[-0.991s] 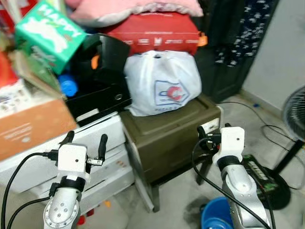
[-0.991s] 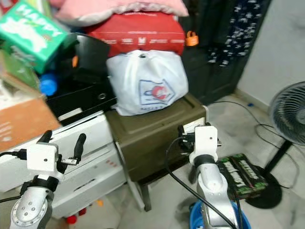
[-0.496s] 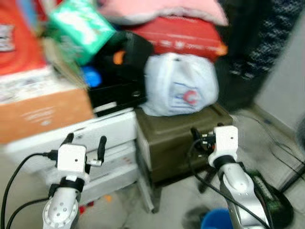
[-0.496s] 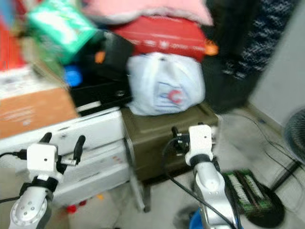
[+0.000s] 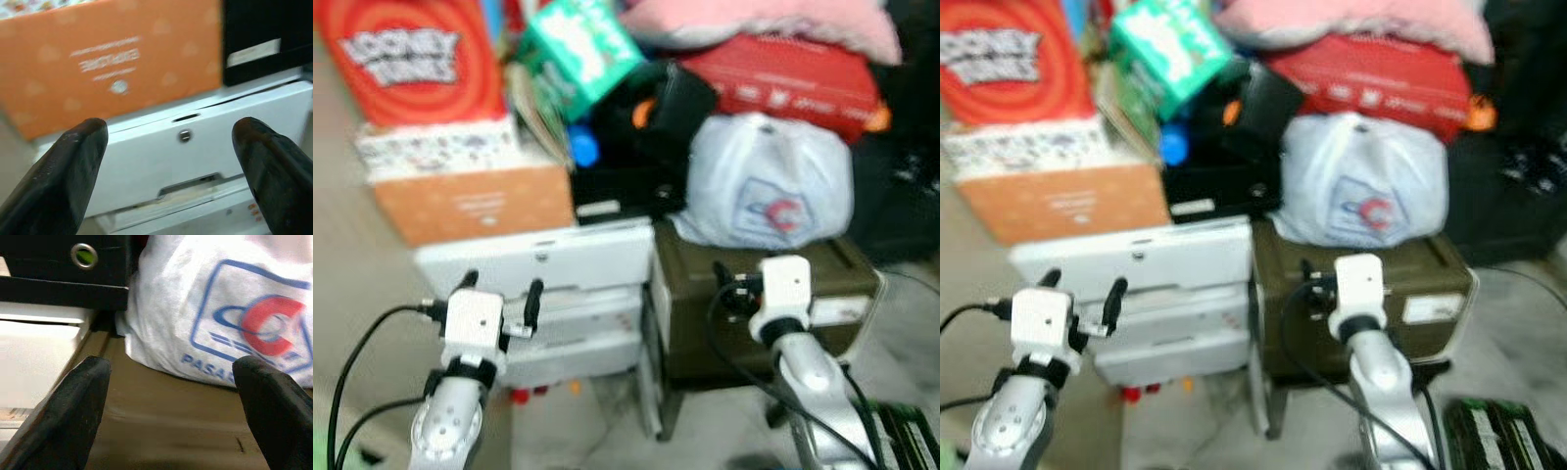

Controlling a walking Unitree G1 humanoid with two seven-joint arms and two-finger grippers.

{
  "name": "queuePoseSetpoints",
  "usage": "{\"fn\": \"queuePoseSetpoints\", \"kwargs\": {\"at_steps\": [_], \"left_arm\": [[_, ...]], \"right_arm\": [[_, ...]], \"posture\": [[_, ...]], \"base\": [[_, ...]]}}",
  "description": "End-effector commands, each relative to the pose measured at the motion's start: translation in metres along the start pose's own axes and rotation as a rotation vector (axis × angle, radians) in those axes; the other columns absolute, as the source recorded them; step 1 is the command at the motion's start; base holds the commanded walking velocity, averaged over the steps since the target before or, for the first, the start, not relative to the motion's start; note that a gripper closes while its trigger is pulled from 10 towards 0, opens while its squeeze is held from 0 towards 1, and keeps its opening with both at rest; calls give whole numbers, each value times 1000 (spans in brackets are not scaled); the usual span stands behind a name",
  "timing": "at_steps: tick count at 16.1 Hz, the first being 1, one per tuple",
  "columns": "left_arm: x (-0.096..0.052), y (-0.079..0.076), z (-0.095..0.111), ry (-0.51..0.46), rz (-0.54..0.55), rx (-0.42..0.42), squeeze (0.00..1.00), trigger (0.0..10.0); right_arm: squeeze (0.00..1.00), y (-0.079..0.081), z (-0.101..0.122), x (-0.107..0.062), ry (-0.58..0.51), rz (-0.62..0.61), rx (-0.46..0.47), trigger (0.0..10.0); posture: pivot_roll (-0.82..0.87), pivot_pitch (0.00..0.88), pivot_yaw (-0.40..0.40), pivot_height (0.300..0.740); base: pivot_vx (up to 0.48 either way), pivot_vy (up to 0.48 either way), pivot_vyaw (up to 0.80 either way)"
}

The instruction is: Clean up the room

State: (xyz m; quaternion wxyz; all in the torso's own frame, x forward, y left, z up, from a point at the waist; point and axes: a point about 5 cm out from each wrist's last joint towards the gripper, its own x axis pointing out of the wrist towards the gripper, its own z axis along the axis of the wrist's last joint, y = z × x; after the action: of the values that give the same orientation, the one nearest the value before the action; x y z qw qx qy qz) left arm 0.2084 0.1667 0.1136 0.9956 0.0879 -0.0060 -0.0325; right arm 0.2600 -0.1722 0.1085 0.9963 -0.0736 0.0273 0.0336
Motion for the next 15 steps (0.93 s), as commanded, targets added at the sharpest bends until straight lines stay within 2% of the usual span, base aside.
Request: {"fn": "queuePoseSetpoints", "kwargs": {"at_steps": [1,5,15], "left_arm": [[-2,2,1,7,-11,7,0,10000],[-8,4,1,26,-4,17,0,10000],[-12,4,2,31,-26,7,0,10000]], "right_arm": [[0,4,6,1,-14,8,14,10000],[0,3,6,-9,1,13,19,10000],[0,3,4,-11,32,5,36,10000]], "posture": [[-43,0,-31,740],[-45,0,-30,740],[-42,0,-24,740]], "base": [[0,0,800],[0,0,800],[0,0,800]]}}
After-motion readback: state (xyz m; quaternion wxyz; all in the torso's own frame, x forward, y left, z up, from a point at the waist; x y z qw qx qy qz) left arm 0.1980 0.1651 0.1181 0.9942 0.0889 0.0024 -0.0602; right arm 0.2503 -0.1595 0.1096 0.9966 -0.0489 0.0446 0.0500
